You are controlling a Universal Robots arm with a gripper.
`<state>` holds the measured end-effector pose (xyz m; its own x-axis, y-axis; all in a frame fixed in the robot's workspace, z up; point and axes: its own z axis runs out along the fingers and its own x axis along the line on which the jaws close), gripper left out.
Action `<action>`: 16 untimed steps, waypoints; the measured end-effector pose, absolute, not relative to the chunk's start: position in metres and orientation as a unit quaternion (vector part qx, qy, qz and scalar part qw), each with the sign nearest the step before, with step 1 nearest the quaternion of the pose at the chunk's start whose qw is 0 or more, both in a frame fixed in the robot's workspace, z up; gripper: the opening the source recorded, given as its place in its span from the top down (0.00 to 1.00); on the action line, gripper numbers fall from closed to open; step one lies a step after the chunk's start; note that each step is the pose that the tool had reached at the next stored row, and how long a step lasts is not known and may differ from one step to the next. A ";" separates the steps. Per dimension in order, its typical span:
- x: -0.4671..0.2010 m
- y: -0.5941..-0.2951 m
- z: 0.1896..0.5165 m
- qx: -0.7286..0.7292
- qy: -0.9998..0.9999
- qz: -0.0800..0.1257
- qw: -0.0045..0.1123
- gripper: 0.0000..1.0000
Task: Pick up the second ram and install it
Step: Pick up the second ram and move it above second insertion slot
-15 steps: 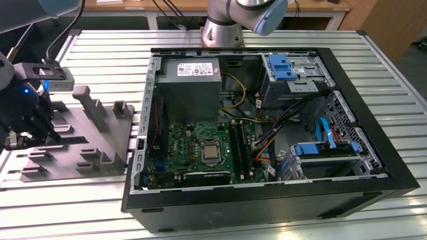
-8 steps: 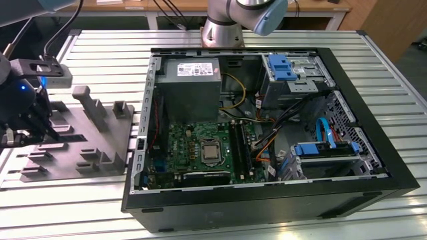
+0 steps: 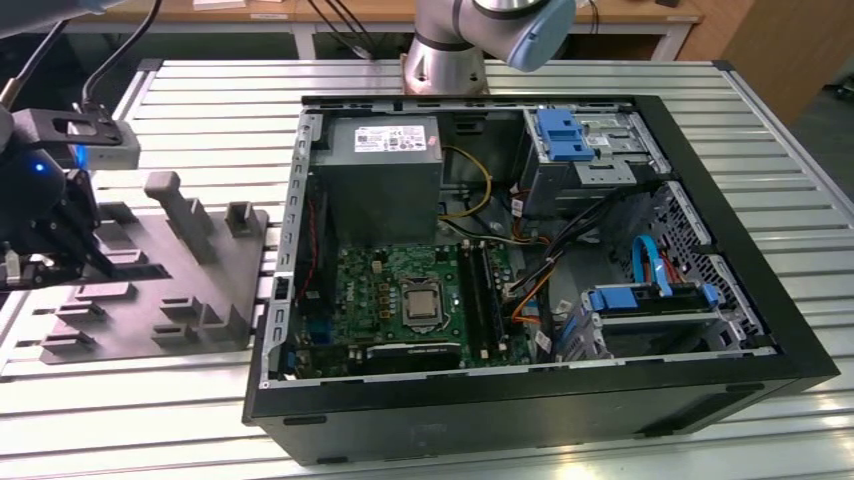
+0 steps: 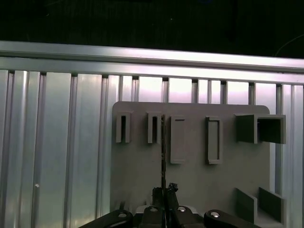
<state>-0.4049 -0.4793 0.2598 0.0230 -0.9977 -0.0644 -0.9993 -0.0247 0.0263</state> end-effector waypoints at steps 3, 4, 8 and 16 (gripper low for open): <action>-0.405 -0.479 0.264 -0.715 0.698 0.033 0.013 0.86; -0.405 -0.479 0.266 -0.715 0.698 0.033 0.014 0.86; -0.405 -0.479 0.271 -0.715 0.698 0.033 0.014 0.86; -0.405 -0.479 0.280 -0.715 0.698 0.034 0.015 0.86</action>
